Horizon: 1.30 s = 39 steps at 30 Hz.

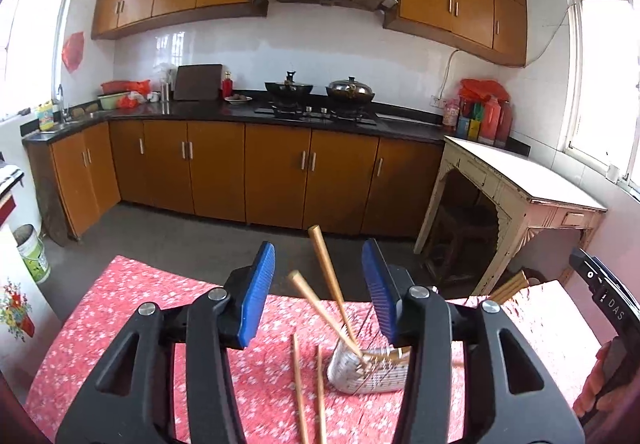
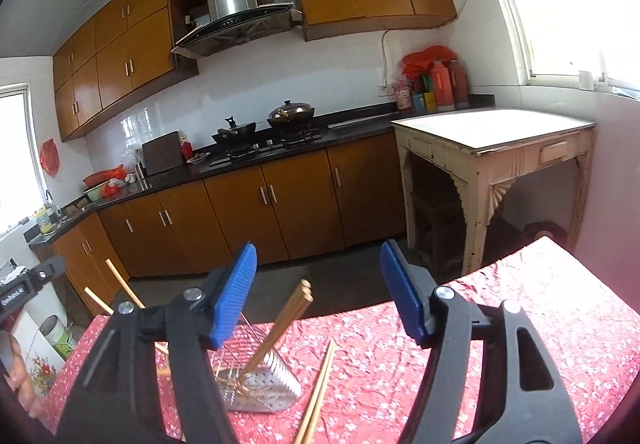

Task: Organize utensils
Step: 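Open the right tool to release its chopstick while the left tool opens too, then return both tools to the tablecloth and close each on a chopstick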

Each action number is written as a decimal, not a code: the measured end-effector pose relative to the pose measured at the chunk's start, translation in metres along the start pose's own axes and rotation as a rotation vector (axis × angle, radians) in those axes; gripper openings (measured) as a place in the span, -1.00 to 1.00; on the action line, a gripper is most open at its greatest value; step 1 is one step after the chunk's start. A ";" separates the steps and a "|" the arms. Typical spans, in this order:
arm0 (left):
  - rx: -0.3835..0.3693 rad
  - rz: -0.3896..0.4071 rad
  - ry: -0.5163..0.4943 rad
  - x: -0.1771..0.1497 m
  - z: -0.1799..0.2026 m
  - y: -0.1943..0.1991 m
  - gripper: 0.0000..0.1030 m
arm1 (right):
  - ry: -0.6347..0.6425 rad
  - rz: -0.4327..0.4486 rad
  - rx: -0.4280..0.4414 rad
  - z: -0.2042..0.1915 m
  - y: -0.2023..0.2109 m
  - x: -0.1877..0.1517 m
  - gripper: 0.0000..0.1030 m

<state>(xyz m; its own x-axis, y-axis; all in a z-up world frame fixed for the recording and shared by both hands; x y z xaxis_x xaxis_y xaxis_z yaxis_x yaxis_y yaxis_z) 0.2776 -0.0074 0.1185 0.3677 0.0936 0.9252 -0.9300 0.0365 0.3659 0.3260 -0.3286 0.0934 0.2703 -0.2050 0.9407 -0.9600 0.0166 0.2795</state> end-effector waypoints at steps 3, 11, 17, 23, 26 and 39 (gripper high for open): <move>0.016 -0.001 -0.005 -0.010 -0.009 0.015 -0.08 | 0.005 -0.030 -0.031 0.014 0.013 -0.016 0.24; 0.075 -0.057 -0.038 -0.061 -0.035 0.033 -0.08 | 0.022 -0.186 -0.058 0.038 0.018 -0.090 0.22; 0.073 -0.188 -0.060 -0.127 -0.041 0.009 -0.08 | -0.015 -0.376 0.006 0.024 -0.010 -0.164 -0.16; -0.017 -0.324 -0.021 -0.179 -0.039 -0.029 -0.08 | -0.007 -0.523 0.088 -0.008 -0.040 -0.221 -0.45; -0.030 -0.363 -0.032 -0.197 -0.035 -0.046 -0.09 | 0.008 -0.555 0.087 -0.018 -0.053 -0.234 -0.51; -0.076 -0.455 -0.009 -0.231 -0.031 -0.072 -0.13 | 0.058 -0.533 -0.071 0.005 -0.072 -0.231 -0.84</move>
Point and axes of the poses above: each gripper's, at about its wrist camera, not at the fingertips, and y roughly against the way its jaws point, z to its right, x to its top, the point moved 4 cm from there along -y, roughly the way its jaws point, and after that the axes turned 3 degrees about z, right-handed, at the moved point
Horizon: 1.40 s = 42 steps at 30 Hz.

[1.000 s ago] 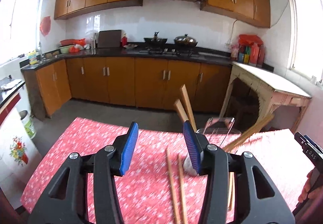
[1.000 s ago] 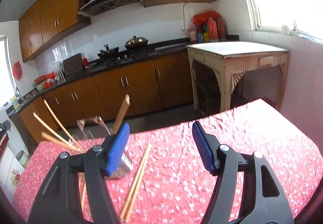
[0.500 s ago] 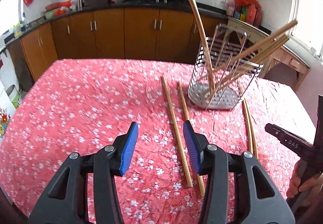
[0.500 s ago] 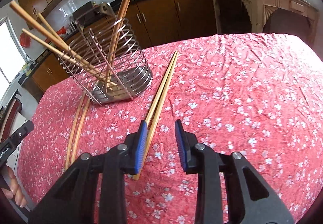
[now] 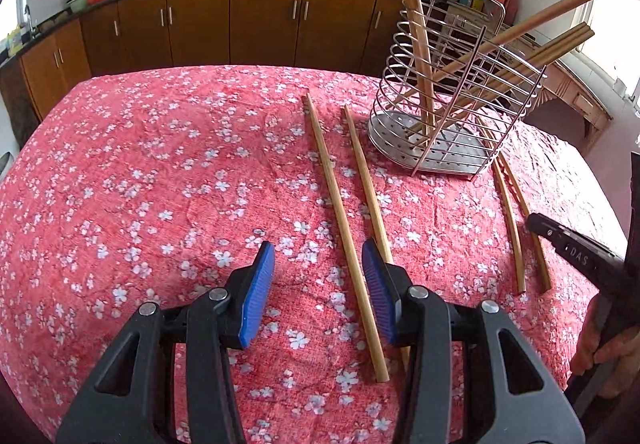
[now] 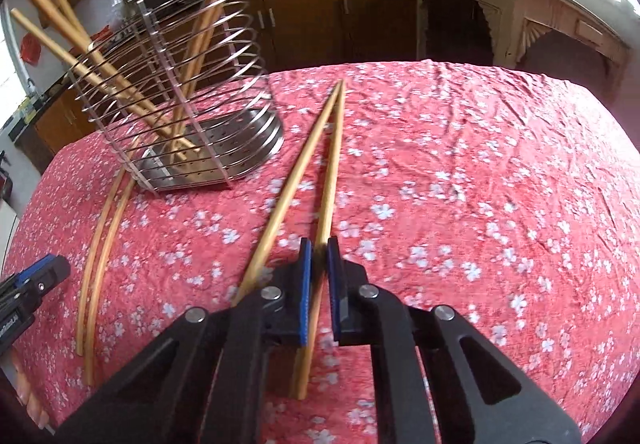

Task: Organize utensils
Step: 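Return both tools to the tablecloth and close each on a chopstick, then lift the held chopsticks upright off the tablecloth with both tools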

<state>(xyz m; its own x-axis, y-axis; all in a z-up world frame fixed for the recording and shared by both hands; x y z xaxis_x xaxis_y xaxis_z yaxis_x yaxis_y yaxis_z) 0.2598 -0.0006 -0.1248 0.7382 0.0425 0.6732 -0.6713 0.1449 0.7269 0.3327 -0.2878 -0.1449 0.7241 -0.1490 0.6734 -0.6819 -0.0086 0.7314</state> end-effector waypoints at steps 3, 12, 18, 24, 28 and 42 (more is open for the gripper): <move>-0.018 -0.019 0.001 -0.001 0.004 -0.007 -0.22 | -0.049 0.005 -0.022 0.021 0.000 0.003 -0.84; 0.018 -0.041 -0.020 0.000 0.015 -0.021 -0.83 | -0.005 0.009 -0.026 0.019 -0.002 0.006 -0.84; 0.085 -0.037 0.020 0.020 -0.011 -0.029 -0.98 | -0.050 0.015 -0.041 0.043 -0.007 0.012 -0.84; 0.131 -0.028 0.074 0.036 -0.051 -0.037 -0.98 | -0.092 0.023 -0.059 0.067 -0.008 0.016 -0.84; 0.078 -0.029 0.110 0.033 -0.062 -0.035 -0.98 | -0.092 0.022 -0.059 0.070 -0.010 0.017 -0.84; -0.004 -0.009 -0.067 0.017 -0.011 -0.007 -0.69 | -0.092 0.021 -0.059 0.067 -0.009 0.016 -0.84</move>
Point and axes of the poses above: each gripper's, at about its wrist camera, not at the fingertips, and y roughly against the way its jaws point, z to its right, x to its top, the point moved 4 cm from there along -y, roughly the way its jaws point, and after that the axes turned 3 degrees about z, right-handed, at the moved point
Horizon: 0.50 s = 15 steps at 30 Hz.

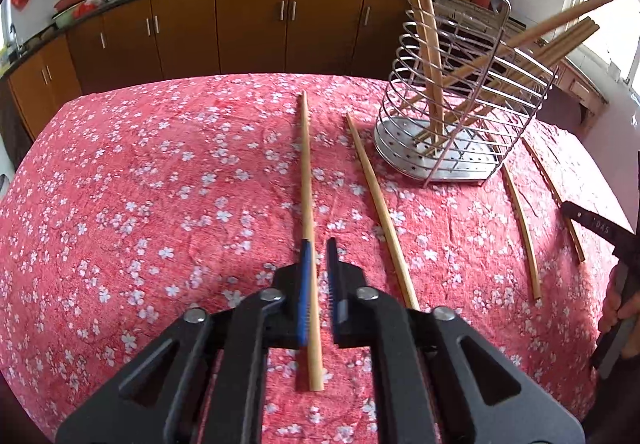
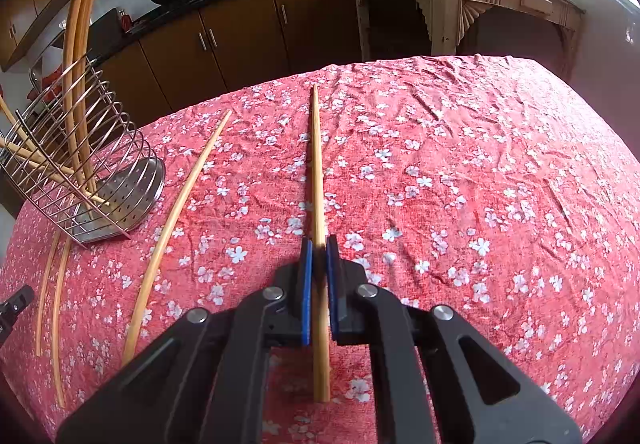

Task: Organize utensils
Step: 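Lift the held chopsticks upright off the tablecloth with both tools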

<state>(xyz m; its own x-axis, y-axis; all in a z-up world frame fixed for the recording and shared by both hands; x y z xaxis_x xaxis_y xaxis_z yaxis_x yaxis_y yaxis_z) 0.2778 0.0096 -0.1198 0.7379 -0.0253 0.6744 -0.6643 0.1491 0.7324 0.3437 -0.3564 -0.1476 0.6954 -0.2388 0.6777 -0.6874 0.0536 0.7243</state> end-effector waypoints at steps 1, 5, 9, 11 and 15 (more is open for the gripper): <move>0.005 0.000 -0.005 0.000 0.002 -0.001 -0.48 | 0.000 0.000 0.000 0.000 0.000 0.000 -0.84; 0.033 -0.009 -0.036 -0.001 0.009 -0.006 -0.33 | 0.004 0.000 -0.004 0.001 0.000 0.000 -0.84; 0.048 -0.045 -0.028 -0.008 0.010 -0.009 -0.55 | 0.007 -0.001 -0.003 0.000 0.000 0.000 -0.84; 0.076 -0.037 -0.023 -0.008 0.006 -0.010 -0.81 | 0.017 -0.001 -0.006 0.000 0.001 -0.001 -0.84; 0.102 -0.042 0.024 -0.002 -0.014 -0.012 -0.86 | 0.030 -0.002 -0.004 -0.003 0.003 -0.004 -0.84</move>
Point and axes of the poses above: each gripper's, at about its wrist camera, not at the fingertips, and y roughly against the way its jaws point, z to its right, x to its top, the point moved 4 cm from there along -y, roughly the way its jaws point, and after that the axes turned 3 degrees about z, right-handed, at the moved point
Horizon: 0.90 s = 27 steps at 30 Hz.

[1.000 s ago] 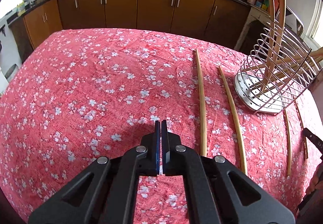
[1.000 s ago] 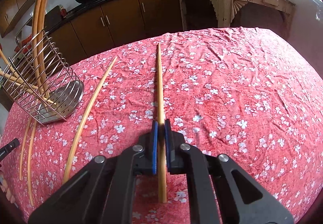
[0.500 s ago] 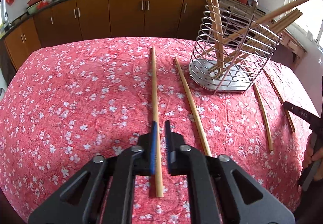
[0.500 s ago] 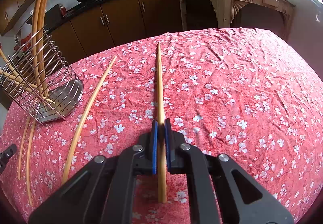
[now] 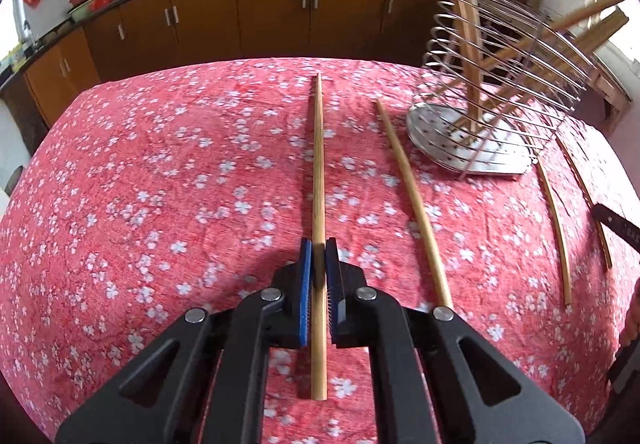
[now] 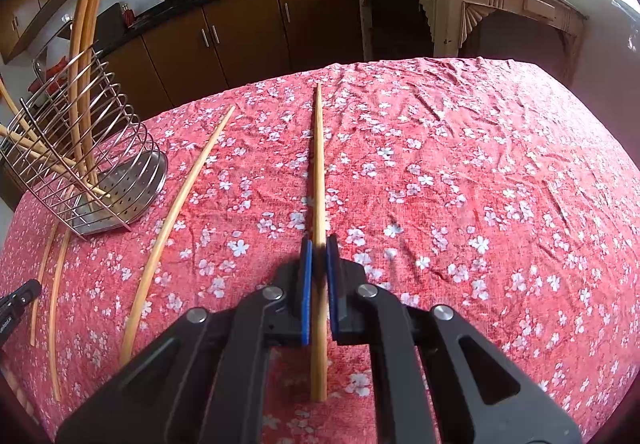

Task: Organize utensils
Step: 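Lift the held chopsticks upright off the tablecloth with both tools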

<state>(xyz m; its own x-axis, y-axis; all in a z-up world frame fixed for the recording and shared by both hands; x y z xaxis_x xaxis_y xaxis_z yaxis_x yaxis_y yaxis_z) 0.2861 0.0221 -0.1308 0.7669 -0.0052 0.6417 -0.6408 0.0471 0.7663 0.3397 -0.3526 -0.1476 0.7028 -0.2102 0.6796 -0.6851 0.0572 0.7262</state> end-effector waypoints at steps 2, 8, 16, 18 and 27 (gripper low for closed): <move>0.003 0.002 0.011 0.001 -0.007 0.000 -0.86 | 0.000 0.000 0.005 0.000 0.001 -0.001 -0.84; -0.010 -0.008 0.000 -0.005 -0.012 0.006 -0.86 | 0.015 0.000 0.009 -0.004 0.009 -0.009 -0.84; -0.011 -0.003 -0.043 -0.034 -0.004 0.027 -0.68 | 0.023 -0.010 0.034 -0.007 0.031 -0.030 -0.80; -0.004 0.003 -0.053 -0.039 0.003 0.030 -0.68 | 0.027 -0.007 0.032 -0.007 0.034 -0.033 -0.80; 0.007 0.022 -0.021 -0.046 0.006 0.036 -0.86 | 0.026 -0.009 0.036 -0.005 0.038 -0.035 -0.84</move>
<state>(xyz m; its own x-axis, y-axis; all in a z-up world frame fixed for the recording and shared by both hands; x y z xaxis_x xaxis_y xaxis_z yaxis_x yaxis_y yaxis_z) 0.2280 0.0180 -0.1326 0.7520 -0.0253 0.6587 -0.6576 0.0405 0.7523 0.2902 -0.3384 -0.1434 0.7131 -0.1853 0.6762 -0.6852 0.0204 0.7281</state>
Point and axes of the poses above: each gripper's, at about its wrist camera, not at the fingertips, and y roughly against the way its jaws point, z to its right, x to its top, the point moved 4 cm from there along -y, roughly the way its jaws point, and after that the axes turned 3 degrees about z, right-handed, at the moved point
